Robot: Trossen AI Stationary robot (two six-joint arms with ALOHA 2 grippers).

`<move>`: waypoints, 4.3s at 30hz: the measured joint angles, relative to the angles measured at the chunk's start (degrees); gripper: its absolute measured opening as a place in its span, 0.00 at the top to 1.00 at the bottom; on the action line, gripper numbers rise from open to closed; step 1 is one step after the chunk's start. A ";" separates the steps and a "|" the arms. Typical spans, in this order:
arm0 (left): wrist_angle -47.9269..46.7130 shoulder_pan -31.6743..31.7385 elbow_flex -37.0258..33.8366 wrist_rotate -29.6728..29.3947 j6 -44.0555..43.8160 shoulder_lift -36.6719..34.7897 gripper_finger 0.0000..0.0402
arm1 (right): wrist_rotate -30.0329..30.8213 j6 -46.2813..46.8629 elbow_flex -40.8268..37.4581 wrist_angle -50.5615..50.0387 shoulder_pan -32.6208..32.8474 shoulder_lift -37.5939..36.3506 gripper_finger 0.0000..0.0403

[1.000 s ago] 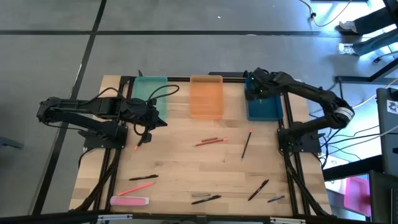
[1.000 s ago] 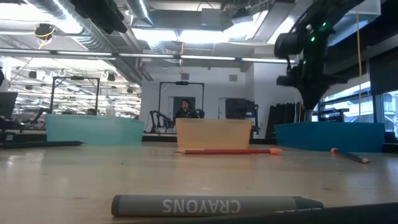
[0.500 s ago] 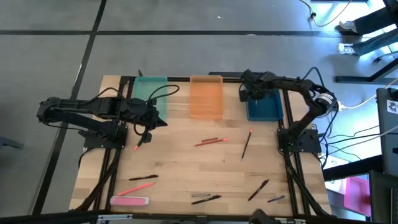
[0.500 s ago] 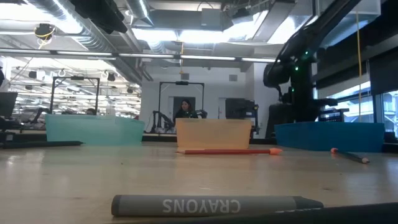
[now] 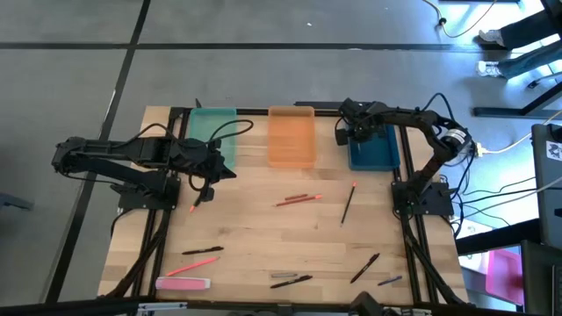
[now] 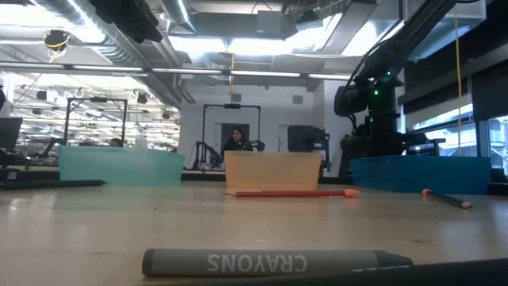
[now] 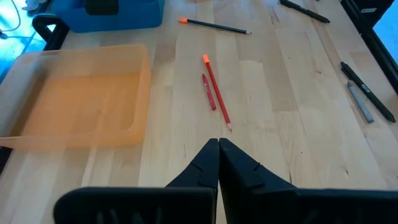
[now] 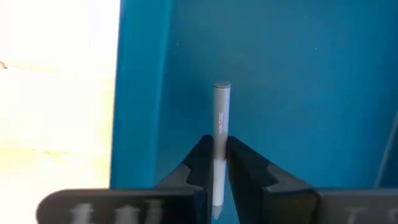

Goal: Sort crayons/erasers/pens/pencils in bins
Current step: Put the light blue crayon into the blue bin, then put the red pencil into the orange bin

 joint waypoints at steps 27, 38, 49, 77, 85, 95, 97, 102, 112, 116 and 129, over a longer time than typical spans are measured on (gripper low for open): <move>-0.02 0.00 0.00 0.02 -0.21 0.00 1.00 | -0.46 -4.30 0.00 0.93 -0.21 -0.58 0.76; 1.18 0.00 0.00 0.02 -0.20 0.02 1.00 | -1.00 -16.85 0.02 -0.35 6.83 -15.99 0.76; 5.05 -0.02 0.00 0.24 -0.17 0.02 1.00 | -8.37 -24.52 0.07 0.01 33.54 -22.73 0.76; -20.00 -0.85 20.00 -6.38 -8.93 23.02 1.00 | -2.93 -23.86 0.07 6.24 56.18 -21.35 0.76; -20.75 -0.61 20.02 -6.38 -9.71 24.02 1.00 | -5.38 -25.28 0.07 6.06 56.18 -21.35 0.76; -22.71 -0.61 20.02 -6.38 -16.21 24.02 0.87 | -5.38 -25.33 0.07 6.16 56.18 -21.33 0.64; -23.46 -0.61 20.02 -6.36 -16.61 24.02 0.82 | -5.40 -25.37 0.07 6.16 56.18 -21.03 0.60; -24.48 -0.61 20.02 -4.77 -16.78 24.02 0.76 | -5.42 -25.47 0.07 6.68 56.18 -19.16 0.51; -23.93 -2.65 20.02 -4.18 -16.61 24.00 0.77 | -4.48 -25.44 0.02 9.28 53.97 -8.57 0.49; -23.95 -3.36 20.02 -4.17 -16.55 24.00 0.77 | -4.90 -27.23 0.02 12.15 52.14 -4.26 0.49; -23.97 -4.15 20.02 -4.20 -16.41 24.00 0.77 | -4.90 -30.06 0.02 12.84 49.27 3.29 0.49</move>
